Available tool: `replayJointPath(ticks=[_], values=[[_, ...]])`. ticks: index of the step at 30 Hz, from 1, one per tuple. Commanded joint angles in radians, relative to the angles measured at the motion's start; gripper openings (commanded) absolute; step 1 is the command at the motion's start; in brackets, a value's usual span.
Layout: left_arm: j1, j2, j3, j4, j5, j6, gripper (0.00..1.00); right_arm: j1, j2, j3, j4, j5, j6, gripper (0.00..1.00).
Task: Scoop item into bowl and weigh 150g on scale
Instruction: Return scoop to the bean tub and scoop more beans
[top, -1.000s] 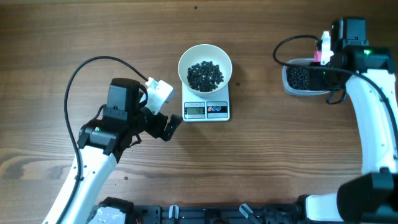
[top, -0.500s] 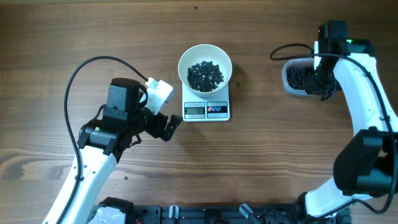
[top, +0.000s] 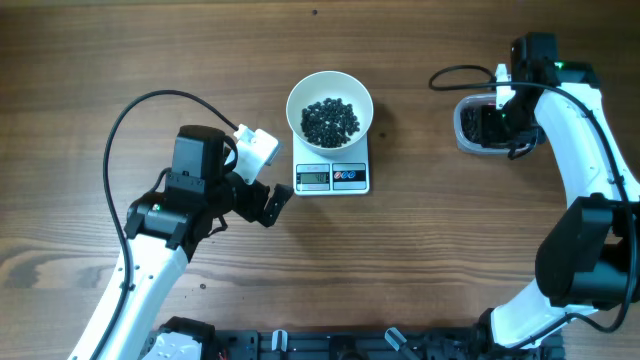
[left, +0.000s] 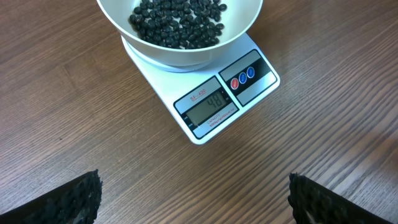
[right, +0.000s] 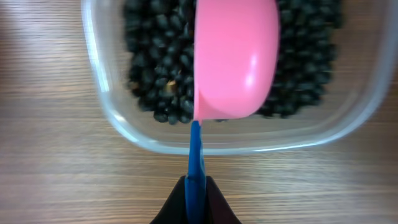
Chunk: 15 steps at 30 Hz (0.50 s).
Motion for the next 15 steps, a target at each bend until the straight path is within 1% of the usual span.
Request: replayJointPath(ticks=[1,10,15], values=[[-0.003,0.006,-0.010,0.002,0.016,0.001,1.00,0.002,0.019,-0.007,0.001,-0.167,-0.021,0.04],[-0.003,0.006,-0.010,0.002,0.016,0.001,1.00,0.000,0.019,-0.007,-0.009,-0.260,-0.020,0.04],[-0.003,0.006,-0.010,0.002,0.016,0.001,1.00,-0.035,0.018,-0.007,-0.019,-0.313,-0.018,0.04]])
